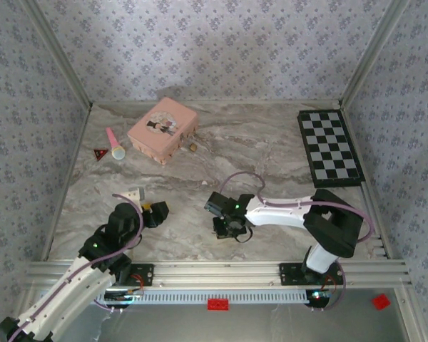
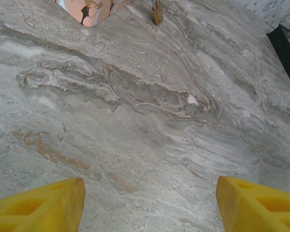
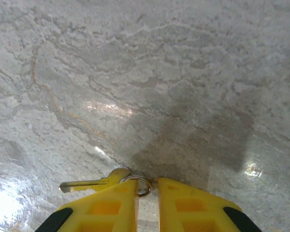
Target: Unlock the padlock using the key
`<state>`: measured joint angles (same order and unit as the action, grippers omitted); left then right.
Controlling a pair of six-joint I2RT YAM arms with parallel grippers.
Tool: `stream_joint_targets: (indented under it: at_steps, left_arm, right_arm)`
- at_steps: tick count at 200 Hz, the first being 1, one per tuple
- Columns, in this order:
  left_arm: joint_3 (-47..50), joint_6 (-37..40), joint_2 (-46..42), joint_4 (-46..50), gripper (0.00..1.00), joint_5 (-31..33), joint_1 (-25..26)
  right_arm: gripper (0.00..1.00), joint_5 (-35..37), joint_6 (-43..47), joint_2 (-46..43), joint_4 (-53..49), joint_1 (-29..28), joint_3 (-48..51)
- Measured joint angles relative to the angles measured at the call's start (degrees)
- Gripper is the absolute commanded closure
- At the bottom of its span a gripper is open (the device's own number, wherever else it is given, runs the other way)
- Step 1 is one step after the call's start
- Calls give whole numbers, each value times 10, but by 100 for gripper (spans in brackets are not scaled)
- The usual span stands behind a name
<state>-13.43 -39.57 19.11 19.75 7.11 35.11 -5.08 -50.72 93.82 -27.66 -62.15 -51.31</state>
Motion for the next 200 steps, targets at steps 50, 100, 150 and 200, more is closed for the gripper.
stream_joint_targets:
  at_steps: [50, 100, 150, 200]
  left_arm:
    - [3, 0, 0, 1, 28, 0, -2]
    - [5, -2, 0, 1, 27, 0, -2]
    - [5, -2, 0, 1, 27, 0, -3]
    - [5, -2, 0, 1, 27, 0, -3]
  right_arm:
    - [78, 10, 11, 4, -9, -7, -9]
    - [75, 10, 12, 1, 18, -22, -9]
    - [74, 7, 12, 3, 30, -24, -9]
    - [82, 8, 12, 13, 28, -23, -11]
